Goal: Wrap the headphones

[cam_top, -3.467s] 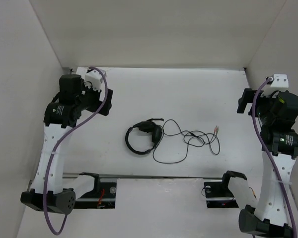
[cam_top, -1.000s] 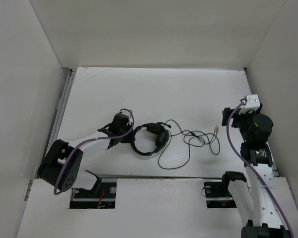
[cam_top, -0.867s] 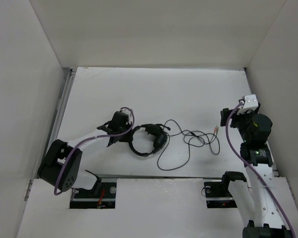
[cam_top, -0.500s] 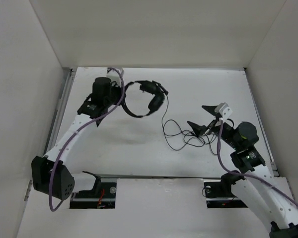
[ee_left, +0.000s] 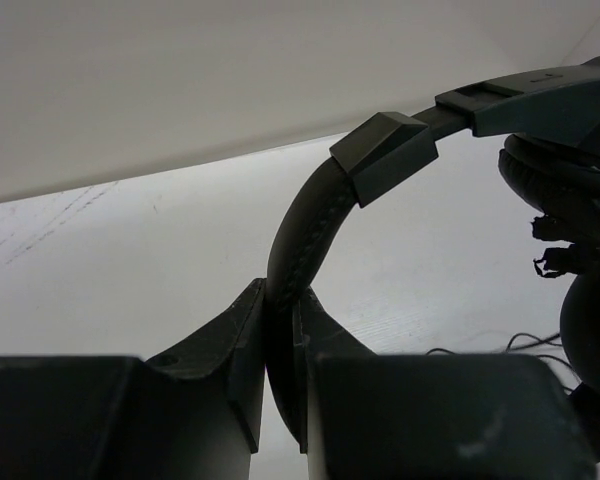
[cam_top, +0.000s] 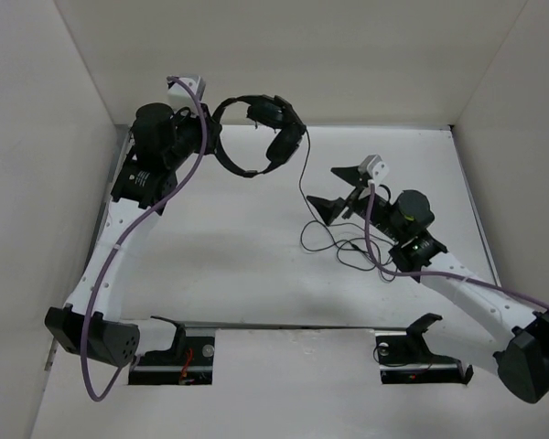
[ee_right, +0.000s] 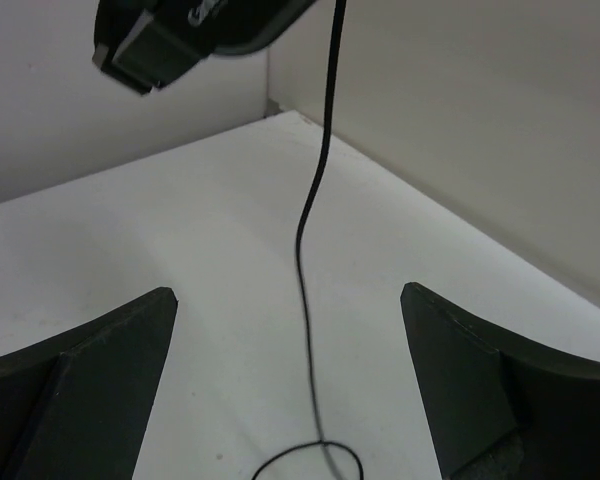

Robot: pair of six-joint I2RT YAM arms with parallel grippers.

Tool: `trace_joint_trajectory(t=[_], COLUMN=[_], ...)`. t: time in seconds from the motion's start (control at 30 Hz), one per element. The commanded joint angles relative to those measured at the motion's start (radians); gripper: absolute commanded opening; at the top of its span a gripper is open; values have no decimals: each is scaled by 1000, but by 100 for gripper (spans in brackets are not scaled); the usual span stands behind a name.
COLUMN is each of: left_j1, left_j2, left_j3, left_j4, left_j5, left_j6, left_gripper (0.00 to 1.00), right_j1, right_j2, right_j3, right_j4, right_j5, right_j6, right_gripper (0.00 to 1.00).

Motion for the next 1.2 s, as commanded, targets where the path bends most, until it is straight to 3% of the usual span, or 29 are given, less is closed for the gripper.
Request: trace_joint_trajectory(t=[0.0,0.3,0.7,0.9,1.17], left_j1=[0,-9,26,66,110], left_j2=[1,1,41,50,77], left_j3=[67,134,405,475,557], left_j4=[25,7,-28,-24,-13], left_j5=[39,70,159,160,174], left_j6=[-28,-37,-148,-184,-232], left_gripper=[0,0,0,0,0], right_j1=[24,77,36,35,38], right_j2=[48,245,565,549,477], right_j3=[104,250,434,355,238], right_j4=[151,209,243,246,238], right_j5=[24,13,-7,-42,-148], right_j6=[21,3,21,21,53], right_gripper=[100,100,100,95,74])
